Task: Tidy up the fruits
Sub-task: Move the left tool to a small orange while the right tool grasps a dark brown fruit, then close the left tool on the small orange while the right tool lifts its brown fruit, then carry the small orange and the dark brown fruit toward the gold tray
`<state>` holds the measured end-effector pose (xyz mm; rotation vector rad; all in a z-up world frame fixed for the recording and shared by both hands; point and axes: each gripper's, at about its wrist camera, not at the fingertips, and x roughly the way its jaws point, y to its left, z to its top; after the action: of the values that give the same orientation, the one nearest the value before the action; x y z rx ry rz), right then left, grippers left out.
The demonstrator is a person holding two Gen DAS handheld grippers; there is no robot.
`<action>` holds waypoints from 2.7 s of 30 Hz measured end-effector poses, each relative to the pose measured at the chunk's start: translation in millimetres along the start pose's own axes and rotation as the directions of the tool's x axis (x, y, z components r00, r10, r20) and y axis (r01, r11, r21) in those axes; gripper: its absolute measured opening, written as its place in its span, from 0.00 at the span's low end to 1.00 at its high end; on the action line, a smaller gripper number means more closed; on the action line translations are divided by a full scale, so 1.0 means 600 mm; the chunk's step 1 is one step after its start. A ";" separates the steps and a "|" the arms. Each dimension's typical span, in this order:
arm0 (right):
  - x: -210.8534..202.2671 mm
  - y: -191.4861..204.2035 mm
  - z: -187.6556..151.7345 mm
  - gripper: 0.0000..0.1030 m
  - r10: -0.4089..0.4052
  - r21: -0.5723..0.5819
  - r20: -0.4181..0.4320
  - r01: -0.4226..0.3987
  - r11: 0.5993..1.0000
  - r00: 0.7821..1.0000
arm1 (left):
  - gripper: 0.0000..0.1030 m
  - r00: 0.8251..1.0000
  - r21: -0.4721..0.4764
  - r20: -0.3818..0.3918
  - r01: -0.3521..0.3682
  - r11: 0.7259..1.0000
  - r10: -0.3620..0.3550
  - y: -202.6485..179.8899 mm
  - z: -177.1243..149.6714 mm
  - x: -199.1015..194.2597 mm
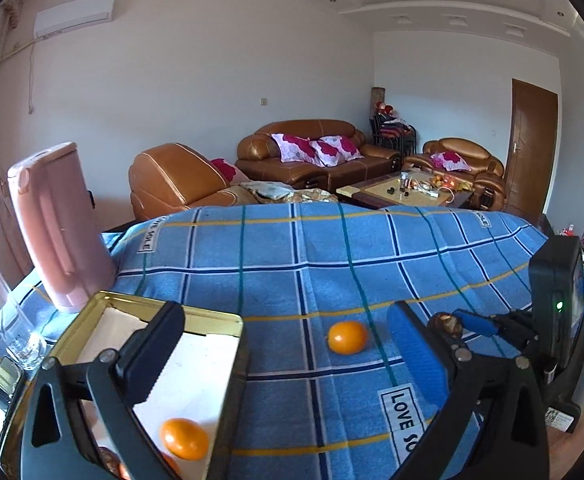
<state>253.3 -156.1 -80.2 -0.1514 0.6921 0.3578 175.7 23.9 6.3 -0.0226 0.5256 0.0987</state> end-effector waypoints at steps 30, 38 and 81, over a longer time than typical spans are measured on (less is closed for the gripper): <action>-0.018 -0.081 -0.014 0.42 -0.018 0.101 0.041 0.014 0.995 0.999 | 0.42 0.928 -0.014 -0.325 0.188 0.982 -0.182 -0.073 -0.050 0.202; -0.035 -0.077 -0.015 0.42 -0.002 0.084 0.096 -0.006 0.996 0.995 | 0.42 0.947 0.025 -0.258 0.205 0.978 -0.192 -0.079 -0.046 0.171; -0.109 -0.044 -0.035 0.42 -0.012 -0.018 0.318 0.019 1.000 0.948 | 0.42 0.982 0.148 0.039 0.177 0.973 -0.185 -0.098 -0.047 0.065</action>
<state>203.8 -203.6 -53.6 -0.1154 0.3678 0.3647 201.2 -32.2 -37.8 0.0728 0.4752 -0.1170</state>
